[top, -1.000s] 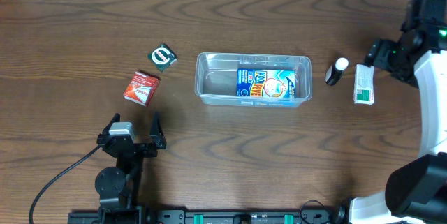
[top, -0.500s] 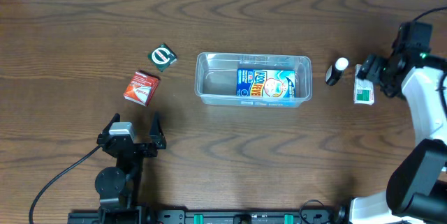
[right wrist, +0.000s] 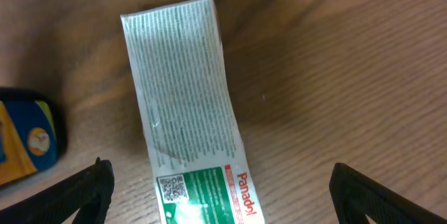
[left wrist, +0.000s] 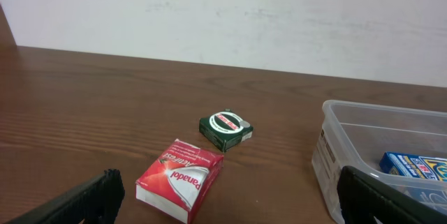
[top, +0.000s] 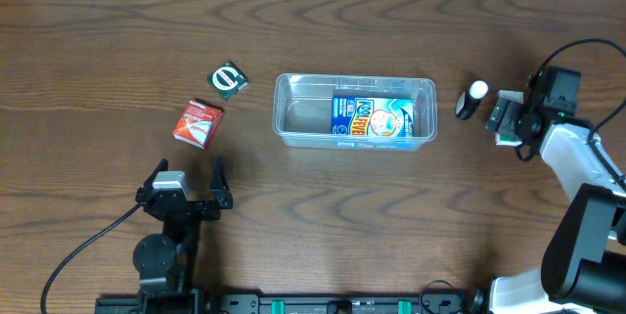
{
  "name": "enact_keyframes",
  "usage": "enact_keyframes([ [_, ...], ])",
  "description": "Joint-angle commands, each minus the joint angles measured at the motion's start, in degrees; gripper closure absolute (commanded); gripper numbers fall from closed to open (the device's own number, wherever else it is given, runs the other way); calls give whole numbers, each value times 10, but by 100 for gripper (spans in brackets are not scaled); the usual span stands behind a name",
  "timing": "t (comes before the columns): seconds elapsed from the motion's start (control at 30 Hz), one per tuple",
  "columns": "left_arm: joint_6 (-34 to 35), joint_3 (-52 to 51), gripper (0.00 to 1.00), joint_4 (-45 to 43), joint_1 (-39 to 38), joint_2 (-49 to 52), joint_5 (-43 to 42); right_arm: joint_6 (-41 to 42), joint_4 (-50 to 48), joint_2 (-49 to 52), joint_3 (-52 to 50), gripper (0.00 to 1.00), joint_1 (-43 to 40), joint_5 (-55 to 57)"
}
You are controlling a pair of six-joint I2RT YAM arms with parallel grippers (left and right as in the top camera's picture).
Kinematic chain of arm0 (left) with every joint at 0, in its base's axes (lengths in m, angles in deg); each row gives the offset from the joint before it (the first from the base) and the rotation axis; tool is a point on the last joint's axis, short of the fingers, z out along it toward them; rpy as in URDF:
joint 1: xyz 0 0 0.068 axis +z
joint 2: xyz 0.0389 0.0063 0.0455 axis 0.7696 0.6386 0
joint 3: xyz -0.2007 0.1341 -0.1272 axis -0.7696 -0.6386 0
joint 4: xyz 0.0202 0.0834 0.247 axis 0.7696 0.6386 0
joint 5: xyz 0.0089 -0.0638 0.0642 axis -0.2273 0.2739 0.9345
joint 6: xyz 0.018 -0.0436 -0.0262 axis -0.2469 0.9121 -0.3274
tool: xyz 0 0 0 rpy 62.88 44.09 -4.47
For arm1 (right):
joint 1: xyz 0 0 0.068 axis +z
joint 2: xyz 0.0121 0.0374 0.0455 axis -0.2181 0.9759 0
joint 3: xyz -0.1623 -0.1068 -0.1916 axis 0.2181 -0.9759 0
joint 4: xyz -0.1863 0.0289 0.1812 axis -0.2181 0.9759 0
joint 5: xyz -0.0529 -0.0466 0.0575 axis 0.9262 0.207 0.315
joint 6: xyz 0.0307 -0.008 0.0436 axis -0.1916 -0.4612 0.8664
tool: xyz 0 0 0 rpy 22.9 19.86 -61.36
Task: Pack container
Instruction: 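Move right gripper to the white-green medicine box and grasp it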
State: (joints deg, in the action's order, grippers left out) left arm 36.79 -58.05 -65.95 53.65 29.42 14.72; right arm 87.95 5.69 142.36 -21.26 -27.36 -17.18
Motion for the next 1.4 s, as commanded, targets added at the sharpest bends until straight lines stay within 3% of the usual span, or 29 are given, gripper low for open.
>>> enact_keyframes([
  [0.0,-6,-9,2,20,3,-3,-4,-41,-31,-1,-28,5,-2,-21],
  [0.17,-6,-9,2,20,3,-3,-4,-47,-57,-1,-44,9,-2,-29],
  [0.47,-6,-9,2,21,3,-3,-4,-48,-61,14,-47,26,-2,-29],
  [0.77,-6,-9,2,20,3,-3,-4,-56,-93,33,-47,31,-2,-29],
  [0.93,-6,-9,2,20,3,-3,-4,-56,-102,37,-47,56,-2,-41],
  [1.2,-6,-9,2,20,3,-3,-4,-56,-88,37,-47,59,-2,-42],
  [1.27,-6,-9,2,20,3,-3,-4,-56,-76,37,-47,48,-2,-41],
  [1.37,-6,-9,2,20,3,-3,-4,-57,-62,36,-47,48,-2,-41],
])
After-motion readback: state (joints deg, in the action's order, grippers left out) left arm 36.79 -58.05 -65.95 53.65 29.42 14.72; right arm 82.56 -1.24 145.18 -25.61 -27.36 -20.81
